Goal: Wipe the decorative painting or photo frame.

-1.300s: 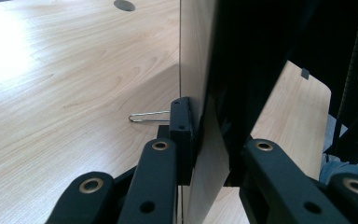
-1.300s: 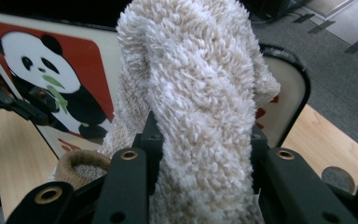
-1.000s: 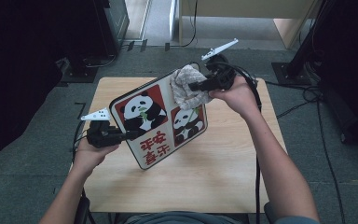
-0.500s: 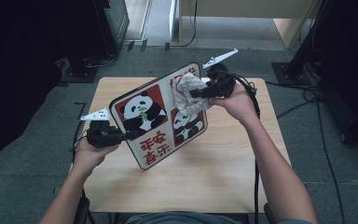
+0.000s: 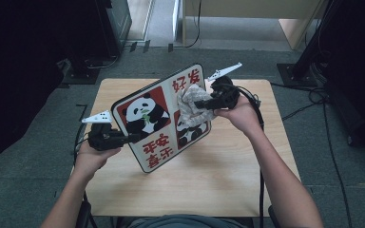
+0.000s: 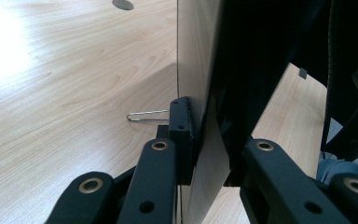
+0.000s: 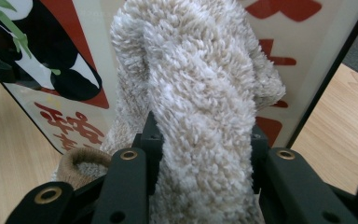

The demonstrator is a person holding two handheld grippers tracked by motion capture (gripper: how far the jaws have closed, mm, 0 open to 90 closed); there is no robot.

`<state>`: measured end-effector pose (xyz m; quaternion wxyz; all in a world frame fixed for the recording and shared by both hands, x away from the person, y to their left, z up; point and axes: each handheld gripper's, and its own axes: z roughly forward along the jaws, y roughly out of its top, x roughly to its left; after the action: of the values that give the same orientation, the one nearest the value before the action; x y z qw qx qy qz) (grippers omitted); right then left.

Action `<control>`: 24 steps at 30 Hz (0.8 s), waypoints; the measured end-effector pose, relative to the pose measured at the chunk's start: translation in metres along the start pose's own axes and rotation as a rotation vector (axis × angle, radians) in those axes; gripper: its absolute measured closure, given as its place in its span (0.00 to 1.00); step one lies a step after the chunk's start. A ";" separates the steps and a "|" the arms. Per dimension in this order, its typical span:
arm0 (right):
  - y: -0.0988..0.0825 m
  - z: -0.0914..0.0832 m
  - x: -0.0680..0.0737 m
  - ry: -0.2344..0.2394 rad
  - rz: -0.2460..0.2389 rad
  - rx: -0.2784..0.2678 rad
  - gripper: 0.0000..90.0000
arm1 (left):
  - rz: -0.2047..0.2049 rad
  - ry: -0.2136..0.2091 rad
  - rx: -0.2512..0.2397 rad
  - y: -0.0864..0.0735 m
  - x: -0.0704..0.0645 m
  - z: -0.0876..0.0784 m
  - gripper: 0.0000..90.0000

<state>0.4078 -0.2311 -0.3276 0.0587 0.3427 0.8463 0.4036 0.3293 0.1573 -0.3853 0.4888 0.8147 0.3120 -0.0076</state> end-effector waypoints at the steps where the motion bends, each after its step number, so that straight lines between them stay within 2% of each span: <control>1: -0.001 0.001 0.000 0.000 0.001 -0.001 0.71 | 0.000 0.002 0.000 0.000 0.000 0.000 0.89; 16: -0.023 0.013 0.000 0.000 -0.004 0.009 0.71 | 0.003 0.003 0.001 0.000 -0.001 0.000 0.89; 20: -0.033 0.020 -0.002 0.012 0.019 0.015 0.71 | 0.002 0.003 -0.002 0.000 -0.001 0.000 0.89; 24: -0.038 0.023 -0.004 0.017 0.022 0.016 0.71 | -0.001 -0.001 -0.003 0.000 0.000 0.000 0.89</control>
<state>0.3989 -0.2354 -0.3712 0.0443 0.3488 0.8463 0.4001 0.3290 0.1574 -0.3854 0.4903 0.8136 0.3123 -0.0080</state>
